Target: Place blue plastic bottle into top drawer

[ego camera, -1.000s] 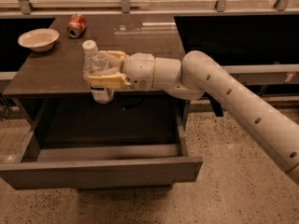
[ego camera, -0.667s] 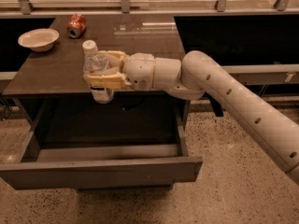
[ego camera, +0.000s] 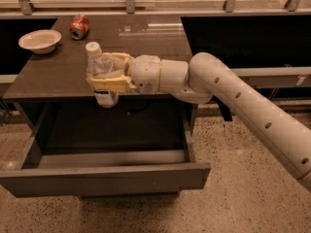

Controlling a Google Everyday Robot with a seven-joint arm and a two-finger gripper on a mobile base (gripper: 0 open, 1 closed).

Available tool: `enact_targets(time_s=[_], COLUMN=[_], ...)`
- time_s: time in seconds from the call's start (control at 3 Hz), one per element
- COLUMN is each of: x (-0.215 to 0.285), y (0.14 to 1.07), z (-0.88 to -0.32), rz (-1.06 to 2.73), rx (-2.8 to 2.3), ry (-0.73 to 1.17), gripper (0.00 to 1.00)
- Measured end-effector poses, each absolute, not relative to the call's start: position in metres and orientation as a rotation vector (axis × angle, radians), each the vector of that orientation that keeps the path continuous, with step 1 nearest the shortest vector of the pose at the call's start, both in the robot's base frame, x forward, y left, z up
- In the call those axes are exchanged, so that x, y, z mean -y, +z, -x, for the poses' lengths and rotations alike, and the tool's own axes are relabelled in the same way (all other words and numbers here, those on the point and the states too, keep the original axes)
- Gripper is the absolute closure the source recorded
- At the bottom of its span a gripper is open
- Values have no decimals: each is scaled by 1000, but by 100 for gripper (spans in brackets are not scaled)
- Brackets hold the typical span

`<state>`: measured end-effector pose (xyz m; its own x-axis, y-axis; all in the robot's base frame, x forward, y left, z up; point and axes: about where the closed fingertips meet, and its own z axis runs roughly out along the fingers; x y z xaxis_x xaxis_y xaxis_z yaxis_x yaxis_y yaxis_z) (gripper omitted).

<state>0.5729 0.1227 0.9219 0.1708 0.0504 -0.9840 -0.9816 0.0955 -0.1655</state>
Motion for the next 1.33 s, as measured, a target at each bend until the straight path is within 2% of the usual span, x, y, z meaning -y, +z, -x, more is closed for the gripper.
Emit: enact_targets(time_s=[0.33,0.67,1.0,1.33], x=[-123,-123,-123,-123], y=[922,922,922,922], z=[-573,-573,-573,-573], rz=[1176,1176,1176,1176], rx=[-1084,-1084,-1084,-1084], ry=[1046,1046,1046,1046], gripper=[61,63,87,100])
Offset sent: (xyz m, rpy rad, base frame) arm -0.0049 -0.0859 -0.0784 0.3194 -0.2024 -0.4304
